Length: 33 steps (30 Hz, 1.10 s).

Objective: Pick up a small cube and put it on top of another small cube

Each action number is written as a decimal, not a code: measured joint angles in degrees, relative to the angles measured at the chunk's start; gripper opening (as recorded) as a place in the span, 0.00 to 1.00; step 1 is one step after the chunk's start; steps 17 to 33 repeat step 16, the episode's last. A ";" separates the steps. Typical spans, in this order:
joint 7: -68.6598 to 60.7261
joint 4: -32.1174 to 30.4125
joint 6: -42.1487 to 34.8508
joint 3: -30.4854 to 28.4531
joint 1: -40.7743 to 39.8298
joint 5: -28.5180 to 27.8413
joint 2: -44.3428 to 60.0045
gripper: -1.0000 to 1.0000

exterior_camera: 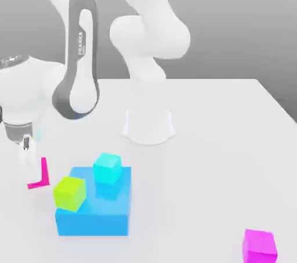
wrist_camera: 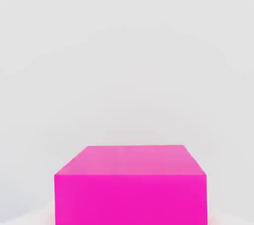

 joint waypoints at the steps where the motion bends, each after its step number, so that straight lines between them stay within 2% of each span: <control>1: 2.98 0.57 -2.33 0.89 1.84 -0.72 -1.85 0.00; 8: 24.37 5.41 -18.53 7.98 9.02 -3.34 -13.32 0.00; 12: 26.93 4.78 -13.00 9.00 9.76 -3.62 -8.33 0.00; 13: 26.91 4.46 -10.95 8.98 9.90 -3.46 -6.62 1.00; 33: 26.91 4.46 -10.95 8.98 9.98 -3.46 -6.62 1.00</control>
